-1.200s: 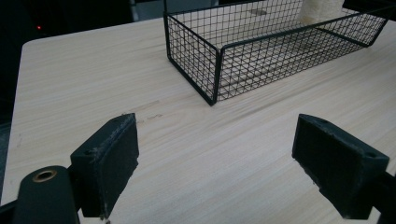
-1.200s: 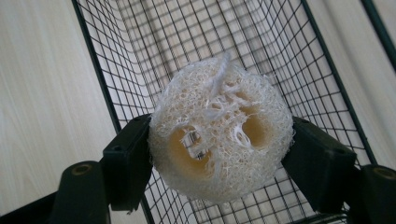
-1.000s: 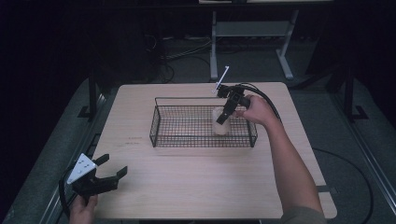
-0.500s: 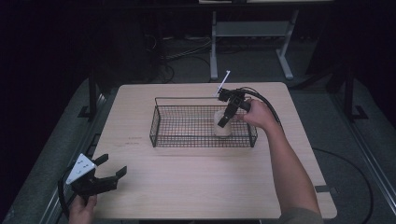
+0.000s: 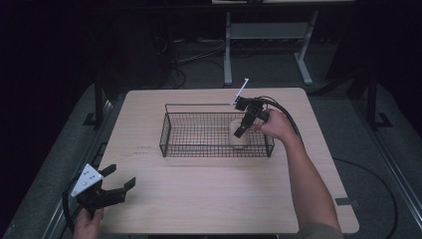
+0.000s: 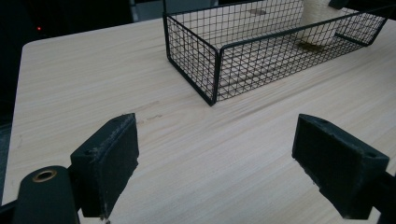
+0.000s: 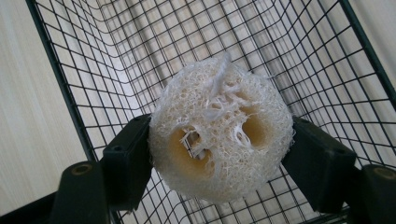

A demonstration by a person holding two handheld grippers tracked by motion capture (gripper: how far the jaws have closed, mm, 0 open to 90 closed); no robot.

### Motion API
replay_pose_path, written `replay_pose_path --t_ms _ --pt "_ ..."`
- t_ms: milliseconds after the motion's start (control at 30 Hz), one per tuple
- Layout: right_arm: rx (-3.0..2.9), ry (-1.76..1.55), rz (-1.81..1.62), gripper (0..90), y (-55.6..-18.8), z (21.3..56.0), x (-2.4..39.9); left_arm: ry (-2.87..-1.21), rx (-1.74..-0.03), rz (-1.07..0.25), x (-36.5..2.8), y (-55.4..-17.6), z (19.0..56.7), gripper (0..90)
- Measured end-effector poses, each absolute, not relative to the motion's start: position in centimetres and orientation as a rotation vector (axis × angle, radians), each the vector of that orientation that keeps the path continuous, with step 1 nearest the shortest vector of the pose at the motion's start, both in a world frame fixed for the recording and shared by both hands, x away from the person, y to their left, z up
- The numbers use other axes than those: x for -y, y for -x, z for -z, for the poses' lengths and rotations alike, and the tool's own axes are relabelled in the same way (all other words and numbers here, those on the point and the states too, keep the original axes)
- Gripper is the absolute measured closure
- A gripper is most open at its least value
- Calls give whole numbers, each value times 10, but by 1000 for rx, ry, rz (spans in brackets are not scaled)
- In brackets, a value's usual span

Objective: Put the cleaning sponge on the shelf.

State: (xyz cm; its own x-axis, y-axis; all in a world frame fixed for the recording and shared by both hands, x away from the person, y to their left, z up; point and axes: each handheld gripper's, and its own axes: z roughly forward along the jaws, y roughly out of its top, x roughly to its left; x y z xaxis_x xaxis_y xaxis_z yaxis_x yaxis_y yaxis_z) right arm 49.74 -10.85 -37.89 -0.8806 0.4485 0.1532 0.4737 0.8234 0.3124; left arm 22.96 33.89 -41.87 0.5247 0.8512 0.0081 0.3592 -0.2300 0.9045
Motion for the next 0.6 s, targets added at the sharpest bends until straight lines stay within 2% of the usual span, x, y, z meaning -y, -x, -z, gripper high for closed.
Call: replay_pose_path --t_ms 600 --pt "2920 765 534 267 -495 390 111 -1821 -1000 -643 -336 -230 419 138"
